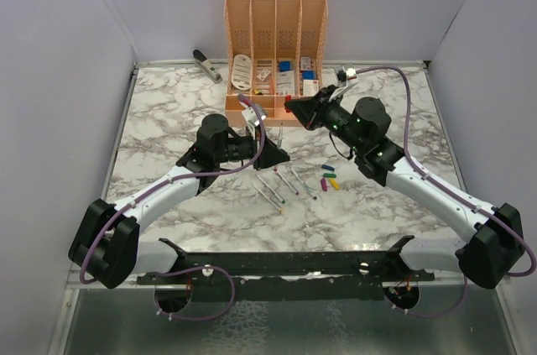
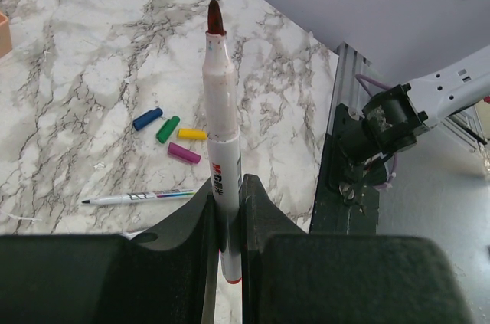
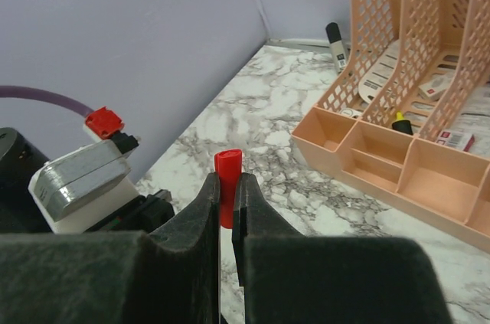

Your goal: Insert the pens into the pen caps

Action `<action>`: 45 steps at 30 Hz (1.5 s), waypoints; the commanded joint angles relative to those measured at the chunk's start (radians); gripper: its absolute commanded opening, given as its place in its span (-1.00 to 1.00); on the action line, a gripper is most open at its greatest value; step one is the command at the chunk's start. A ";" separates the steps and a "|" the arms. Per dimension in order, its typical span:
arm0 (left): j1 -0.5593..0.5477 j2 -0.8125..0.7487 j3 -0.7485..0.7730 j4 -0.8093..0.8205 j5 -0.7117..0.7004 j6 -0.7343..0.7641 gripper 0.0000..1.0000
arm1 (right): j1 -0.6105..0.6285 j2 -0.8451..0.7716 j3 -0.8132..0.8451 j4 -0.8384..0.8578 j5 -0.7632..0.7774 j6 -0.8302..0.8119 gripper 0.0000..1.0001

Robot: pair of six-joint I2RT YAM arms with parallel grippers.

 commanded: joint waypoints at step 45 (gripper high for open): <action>-0.006 0.002 0.059 0.055 0.051 -0.008 -1.00 | 0.001 -0.020 -0.142 0.249 -0.150 0.055 -0.98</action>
